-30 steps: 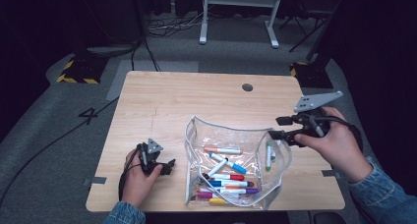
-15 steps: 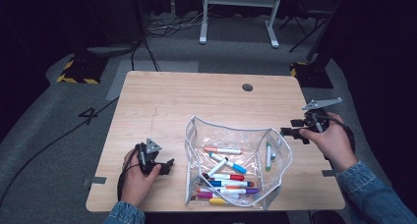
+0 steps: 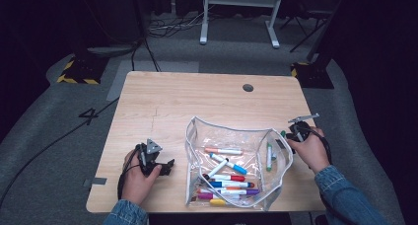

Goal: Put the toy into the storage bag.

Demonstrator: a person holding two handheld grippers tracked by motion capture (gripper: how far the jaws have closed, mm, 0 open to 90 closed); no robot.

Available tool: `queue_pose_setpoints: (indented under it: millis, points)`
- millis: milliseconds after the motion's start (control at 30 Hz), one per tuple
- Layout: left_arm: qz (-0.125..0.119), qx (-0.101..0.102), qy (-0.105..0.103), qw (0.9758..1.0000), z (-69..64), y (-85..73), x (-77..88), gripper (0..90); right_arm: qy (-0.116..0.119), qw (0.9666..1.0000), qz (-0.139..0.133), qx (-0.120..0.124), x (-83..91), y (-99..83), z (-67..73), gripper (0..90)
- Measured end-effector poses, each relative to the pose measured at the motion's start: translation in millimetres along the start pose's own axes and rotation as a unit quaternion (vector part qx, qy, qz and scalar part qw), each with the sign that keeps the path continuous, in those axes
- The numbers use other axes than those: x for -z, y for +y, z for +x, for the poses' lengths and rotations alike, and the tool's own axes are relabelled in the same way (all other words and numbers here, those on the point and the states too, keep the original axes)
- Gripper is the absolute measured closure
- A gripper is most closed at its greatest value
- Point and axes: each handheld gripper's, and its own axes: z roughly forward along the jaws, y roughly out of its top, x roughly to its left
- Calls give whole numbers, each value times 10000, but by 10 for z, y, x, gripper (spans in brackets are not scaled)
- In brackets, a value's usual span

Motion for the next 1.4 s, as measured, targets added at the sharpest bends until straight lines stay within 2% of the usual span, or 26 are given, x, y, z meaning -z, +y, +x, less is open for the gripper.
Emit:
queue_pose_setpoints:
  millis: [133, 200, 233, 333, 433, 533, 900, 1033, 1133, 1267, 1400]
  points:
    - [-1, 1, 1, 10000, 0, 0, 0, 104, -39, 9999, 100, -96, -113, -86, -48, 339]
    - [0, 0, 1, 10000, 0, 0, 0, 105, -78, 9997, 174, -147, -122, -131, -84, 388]
    - [1, 0, 1, 10000, 0, 0, 0, 104, -161, 9997, 139, -81, -113, -145, -109, 429]
    - [6, 4, 4, 10000, -1, 0, 0, 105, -373, 9988, 317, 54, -51, -173, -177, 623]
    - [5, 1, 6, 10000, -1, 0, 0, 104, -401, 9986, 358, 1, -10, -207, -233, 756]
    - [5, 1, 6, 10000, -1, 0, 0, 104, -354, 9989, 318, -29, 7, -237, -268, 769]
    - [1, 0, 3, 10000, -1, 0, 0, 104, -384, 9981, 476, -63, 16, -211, -265, 775]
    - [-2, 3, 1, 10000, 0, 1, -1, 104, -139, 9980, 596, -157, 39, -184, -306, 776]
    - [-1, 1, 2, 10000, 0, 1, -1, 104, -84, 9988, 475, -94, 145, -137, -296, 776]
    - [1, -1, 4, 10000, -1, 1, -1, 104, 6, 9995, 318, 4, 393, -31, -258, 775]
    - [0, -2, 4, 10000, -1, 1, -1, 104, 92, 9992, 252, 289, 653, 81, -172, 775]
